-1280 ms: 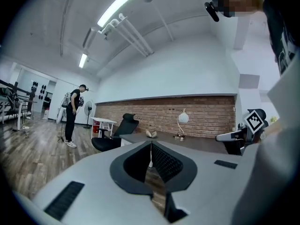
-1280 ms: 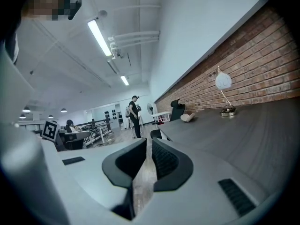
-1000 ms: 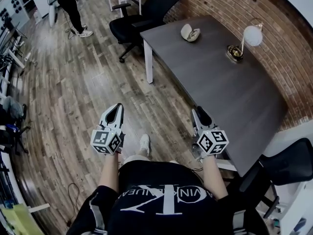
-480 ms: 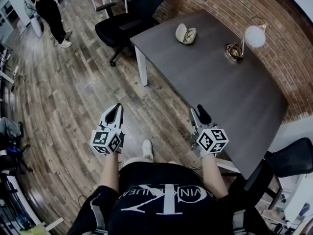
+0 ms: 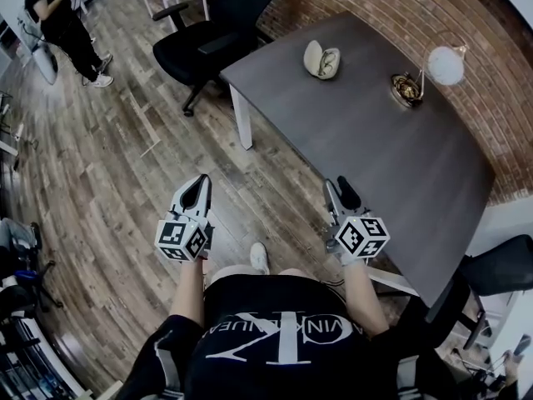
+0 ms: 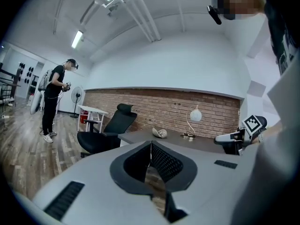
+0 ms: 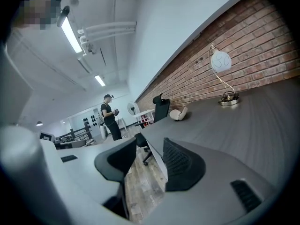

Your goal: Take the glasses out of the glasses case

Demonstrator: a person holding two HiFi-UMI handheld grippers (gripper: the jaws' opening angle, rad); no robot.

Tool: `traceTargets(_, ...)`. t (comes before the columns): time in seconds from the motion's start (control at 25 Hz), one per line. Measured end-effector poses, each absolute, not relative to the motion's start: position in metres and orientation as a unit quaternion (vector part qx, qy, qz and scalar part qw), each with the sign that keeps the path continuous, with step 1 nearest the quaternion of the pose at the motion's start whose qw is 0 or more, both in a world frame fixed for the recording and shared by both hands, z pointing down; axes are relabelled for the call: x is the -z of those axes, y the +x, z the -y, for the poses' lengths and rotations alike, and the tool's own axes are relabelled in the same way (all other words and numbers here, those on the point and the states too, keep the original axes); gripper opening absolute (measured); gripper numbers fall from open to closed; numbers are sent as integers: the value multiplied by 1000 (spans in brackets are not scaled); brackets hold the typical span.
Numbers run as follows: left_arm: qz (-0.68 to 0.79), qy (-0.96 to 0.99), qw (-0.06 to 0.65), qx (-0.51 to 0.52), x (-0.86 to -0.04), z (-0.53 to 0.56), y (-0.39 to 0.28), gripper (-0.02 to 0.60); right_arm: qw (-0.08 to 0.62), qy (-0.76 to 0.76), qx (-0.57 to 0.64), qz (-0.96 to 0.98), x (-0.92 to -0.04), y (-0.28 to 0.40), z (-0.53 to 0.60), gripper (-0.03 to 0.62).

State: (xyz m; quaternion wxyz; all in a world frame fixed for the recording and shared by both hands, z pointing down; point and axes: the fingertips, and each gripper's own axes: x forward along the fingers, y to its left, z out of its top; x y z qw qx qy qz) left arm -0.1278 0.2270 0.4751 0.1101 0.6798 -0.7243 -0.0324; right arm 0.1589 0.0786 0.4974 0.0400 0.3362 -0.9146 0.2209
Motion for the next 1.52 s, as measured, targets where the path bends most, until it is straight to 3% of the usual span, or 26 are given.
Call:
traceTargets(0.76, 717, 688, 107, 34, -477, -188, -170, 21, 28, 355, -224, 907, -498, 126, -42, 166)
traceTargets(1.08, 692, 713, 108, 28, -485, -112, -176, 21, 17, 376, -220, 900, -499, 126, 13, 166)
traceTargets(1.52, 675, 726, 125, 22, -485, -12, -224, 21, 15, 383, -224, 896, -493, 68, 101, 166)
